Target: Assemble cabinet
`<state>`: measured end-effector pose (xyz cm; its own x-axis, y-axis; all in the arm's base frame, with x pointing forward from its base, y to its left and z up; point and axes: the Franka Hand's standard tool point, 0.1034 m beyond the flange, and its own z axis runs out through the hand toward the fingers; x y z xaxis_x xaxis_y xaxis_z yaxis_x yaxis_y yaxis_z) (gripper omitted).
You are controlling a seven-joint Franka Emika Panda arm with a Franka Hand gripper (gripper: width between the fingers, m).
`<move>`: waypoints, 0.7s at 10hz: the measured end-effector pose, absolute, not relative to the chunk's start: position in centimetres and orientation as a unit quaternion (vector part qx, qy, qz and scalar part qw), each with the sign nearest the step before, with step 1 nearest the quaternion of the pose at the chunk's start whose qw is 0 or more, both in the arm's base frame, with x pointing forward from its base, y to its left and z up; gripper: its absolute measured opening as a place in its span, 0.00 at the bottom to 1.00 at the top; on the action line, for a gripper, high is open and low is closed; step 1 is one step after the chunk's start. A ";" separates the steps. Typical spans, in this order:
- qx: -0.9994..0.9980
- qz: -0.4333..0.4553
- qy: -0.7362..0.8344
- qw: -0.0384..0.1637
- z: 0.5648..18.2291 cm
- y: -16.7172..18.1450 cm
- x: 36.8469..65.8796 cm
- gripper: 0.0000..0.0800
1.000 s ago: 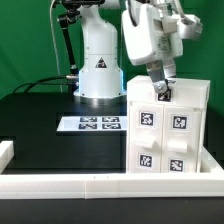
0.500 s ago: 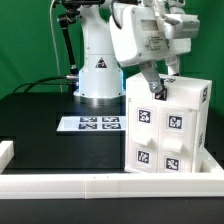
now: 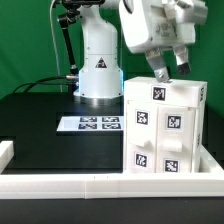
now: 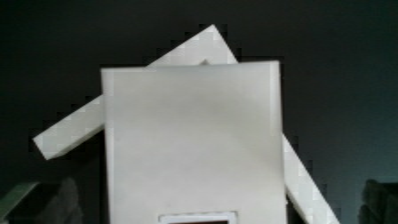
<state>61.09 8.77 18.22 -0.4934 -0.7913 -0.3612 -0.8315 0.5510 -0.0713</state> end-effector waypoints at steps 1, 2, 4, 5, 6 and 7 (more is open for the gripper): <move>-0.474 0.055 0.859 0.186 19.2 9.3 61.3 1.00; -0.476 0.055 0.857 0.191 19.7 9.9 61.6 1.00; -0.482 0.054 0.853 0.192 19.7 10.1 61.6 1.00; -0.483 0.053 0.853 0.191 19.7 10.1 61.6 1.00; -0.485 0.053 0.852 0.191 19.7 10.1 61.6 1.00; -0.487 0.053 0.851 0.191 19.6 10.1 61.6 1.00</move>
Offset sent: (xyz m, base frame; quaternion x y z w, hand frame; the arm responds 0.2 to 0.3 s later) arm 0.0000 0.0000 0.0000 0.0000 0.0000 0.0000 1.0000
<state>61.56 10.13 19.63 -0.4526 -0.8081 -0.3769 -0.8487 0.5201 -0.0962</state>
